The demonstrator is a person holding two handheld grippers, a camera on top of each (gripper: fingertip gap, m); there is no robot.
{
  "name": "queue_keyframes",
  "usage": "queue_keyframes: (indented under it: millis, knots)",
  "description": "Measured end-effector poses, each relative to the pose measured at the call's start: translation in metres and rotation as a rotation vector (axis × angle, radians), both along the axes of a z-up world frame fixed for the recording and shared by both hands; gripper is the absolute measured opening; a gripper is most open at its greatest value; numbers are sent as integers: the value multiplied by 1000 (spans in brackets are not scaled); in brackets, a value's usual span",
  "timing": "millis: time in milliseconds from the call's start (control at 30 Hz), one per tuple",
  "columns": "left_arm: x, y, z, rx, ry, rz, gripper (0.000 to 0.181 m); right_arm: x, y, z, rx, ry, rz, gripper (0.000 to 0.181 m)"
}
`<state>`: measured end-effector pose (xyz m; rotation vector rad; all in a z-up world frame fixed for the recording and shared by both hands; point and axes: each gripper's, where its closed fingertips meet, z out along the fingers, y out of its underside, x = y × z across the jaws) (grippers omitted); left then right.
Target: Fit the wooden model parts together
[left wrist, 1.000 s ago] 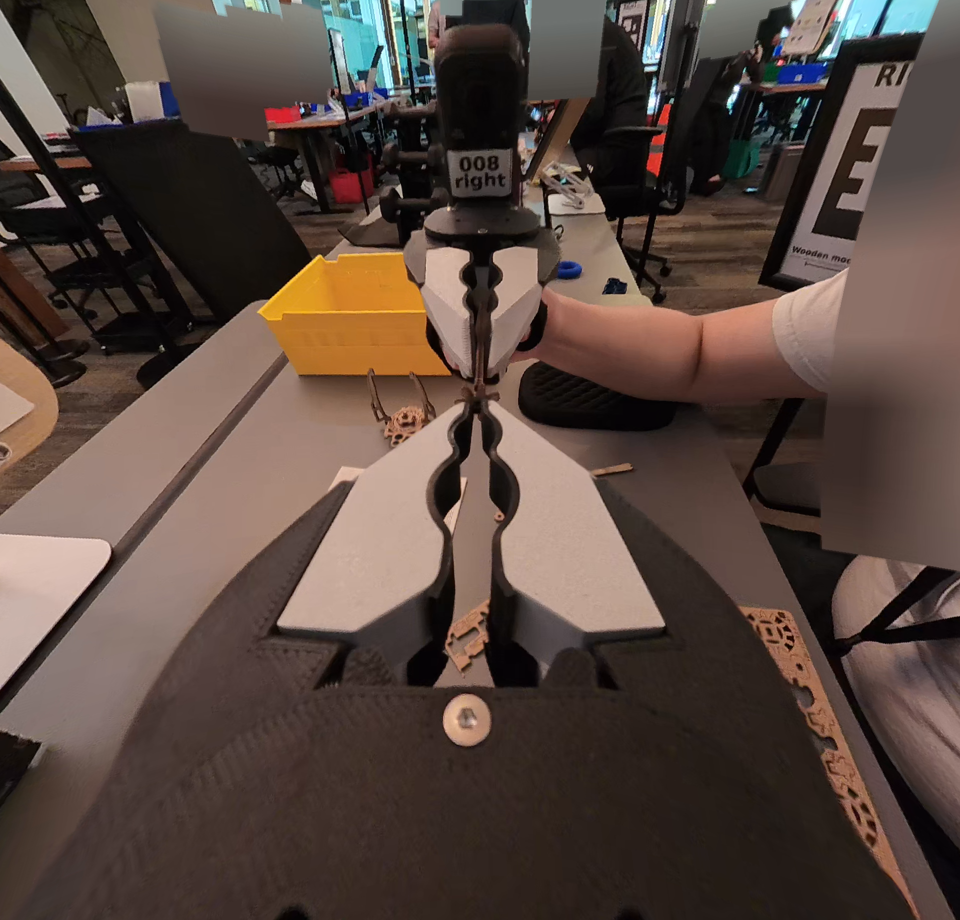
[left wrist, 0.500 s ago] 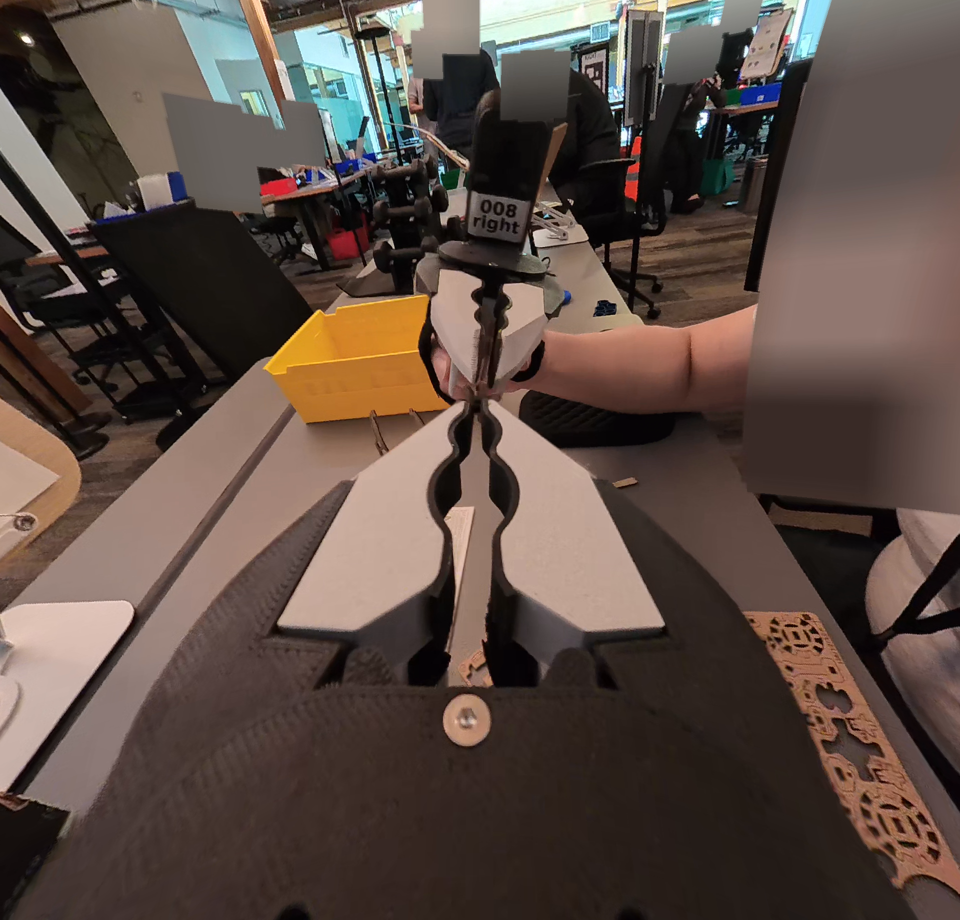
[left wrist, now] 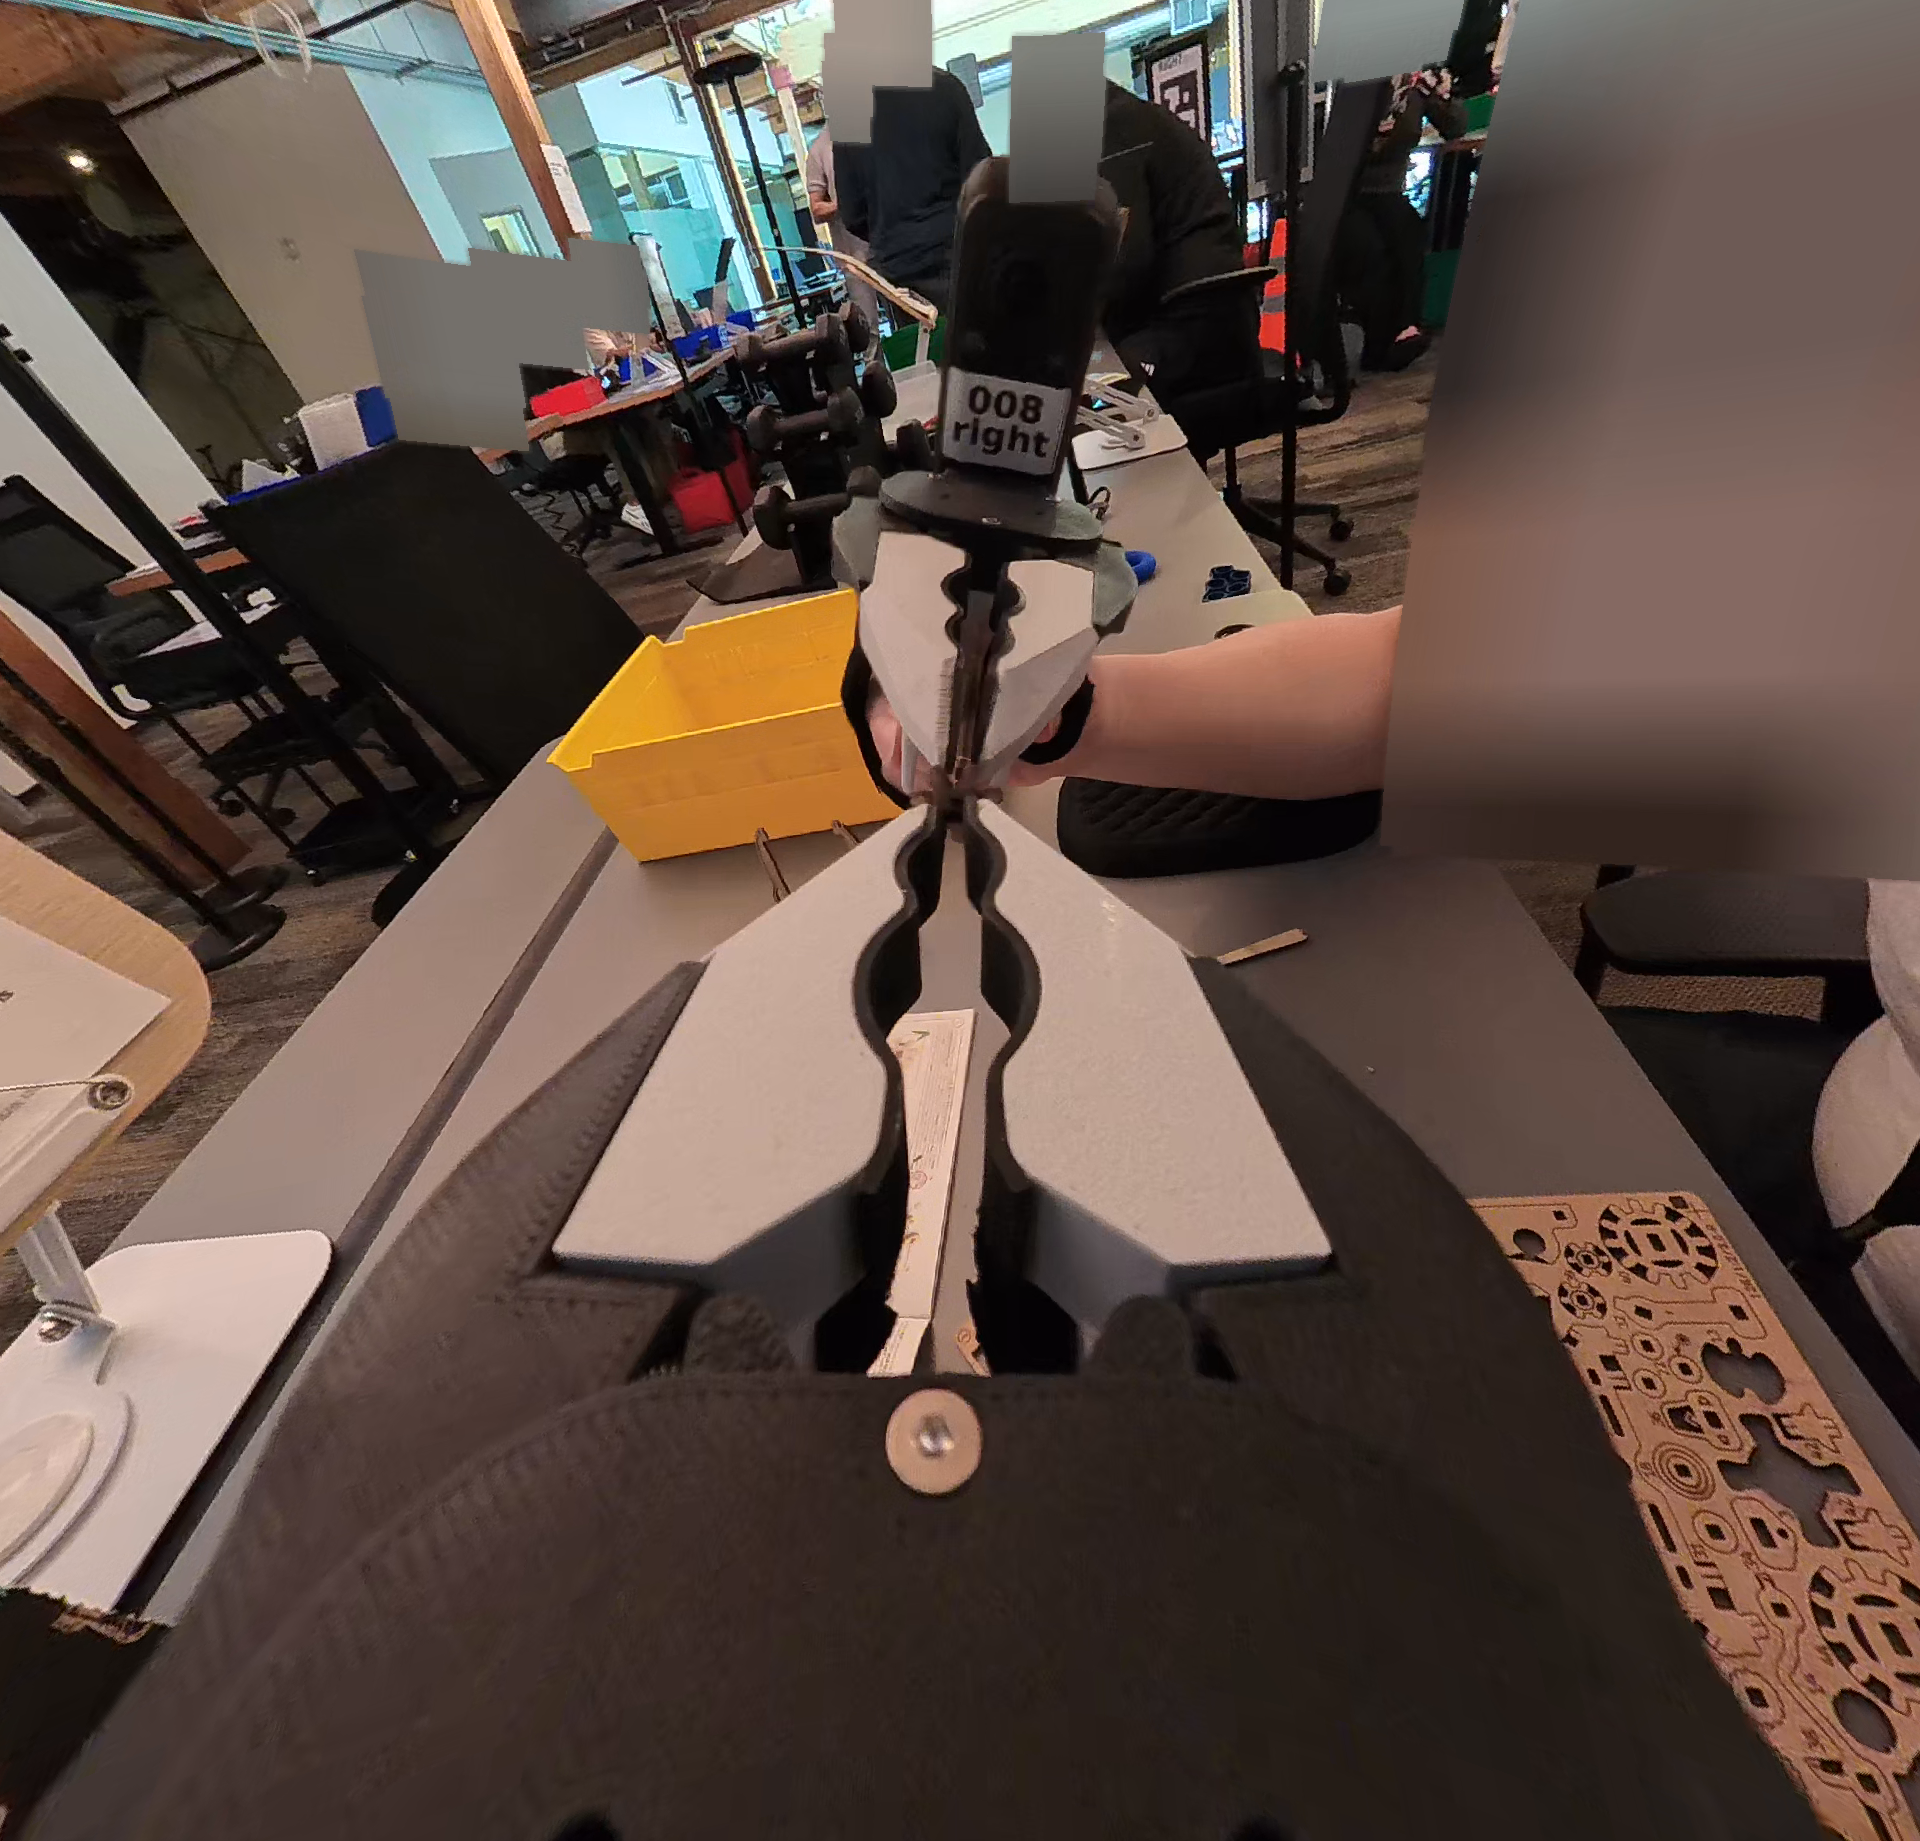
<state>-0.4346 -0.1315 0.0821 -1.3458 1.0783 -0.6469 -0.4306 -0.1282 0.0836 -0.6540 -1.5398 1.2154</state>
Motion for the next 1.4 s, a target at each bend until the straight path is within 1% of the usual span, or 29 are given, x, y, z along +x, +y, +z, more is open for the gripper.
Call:
queue_keyframes:
  millis: [33, 367, 500, 667, 967, 1400]
  knots:
    - [0, 0, 0, 4, 2, 3, 3, 0, -1, 0, 15, 3, -3, 1]
    - [2, -2, 0, 55, 34, 20, 1, 2, -2, 0, 24, 9, -5, 1]
    - [2, -3, -5, 54, 77, 29, 1, 1, -2, -4, 34, -30, -6, 1]
    - [3, -5, -6, 45, 77, 14, 0, 3, -5, -5, 21, -51, 22, 1]
    - [2, -3, -8, 42, 98, 33, 0, 2, -4, -8, 22, -81, 10, 1]
    - [-1, -2, -20, 23, 180, 44, 0, -2, -3, -19, 34, -140, 4, 1]
